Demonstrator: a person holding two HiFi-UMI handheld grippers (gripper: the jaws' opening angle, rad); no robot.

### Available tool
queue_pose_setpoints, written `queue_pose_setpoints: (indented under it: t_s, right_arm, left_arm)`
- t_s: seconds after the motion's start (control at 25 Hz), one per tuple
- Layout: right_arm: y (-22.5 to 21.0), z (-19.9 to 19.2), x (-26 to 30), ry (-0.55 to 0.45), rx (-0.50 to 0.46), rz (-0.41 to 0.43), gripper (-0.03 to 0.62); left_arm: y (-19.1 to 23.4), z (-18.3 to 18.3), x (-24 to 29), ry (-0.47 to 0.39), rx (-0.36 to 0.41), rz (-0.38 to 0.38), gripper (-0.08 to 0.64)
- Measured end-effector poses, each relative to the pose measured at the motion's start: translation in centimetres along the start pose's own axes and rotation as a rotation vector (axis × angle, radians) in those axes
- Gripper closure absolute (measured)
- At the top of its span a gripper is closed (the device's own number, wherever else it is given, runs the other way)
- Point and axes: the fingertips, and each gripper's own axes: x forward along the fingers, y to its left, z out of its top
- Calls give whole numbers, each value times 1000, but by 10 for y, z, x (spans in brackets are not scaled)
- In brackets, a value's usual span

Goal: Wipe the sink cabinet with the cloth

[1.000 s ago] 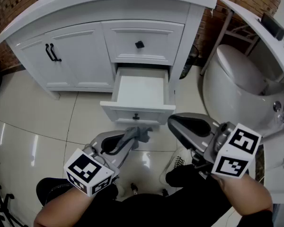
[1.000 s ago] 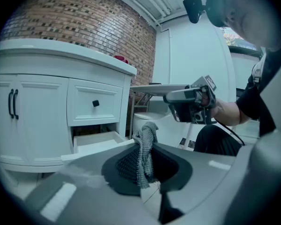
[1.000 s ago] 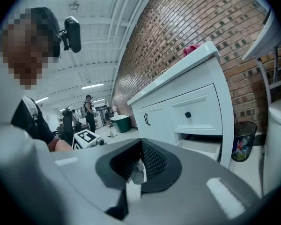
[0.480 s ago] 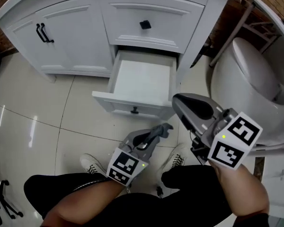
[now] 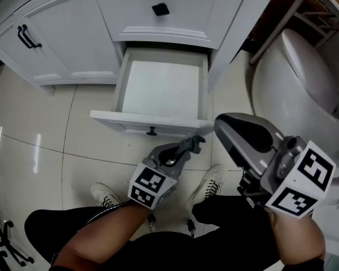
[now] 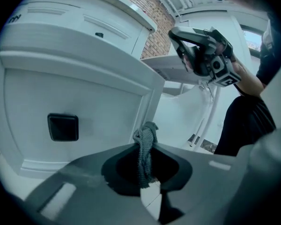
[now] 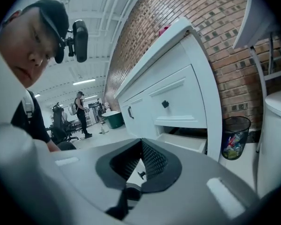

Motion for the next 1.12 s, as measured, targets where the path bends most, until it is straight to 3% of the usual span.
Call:
queue_pose_setpoints:
  t_s: [0.44,0.6,1.12]
  right_arm:
    - [-3,6,0,-15,-1,-10,586]
    - [4,9,6,-16,5,17,586]
    - [25,18,36,6,-8,91,586]
  left_arm:
    - [24,-5,8,8,-6,37,518]
    - [44,-10,-7,-1,-63,94,518]
    - [113,-31,-86,-59,-151,310,518]
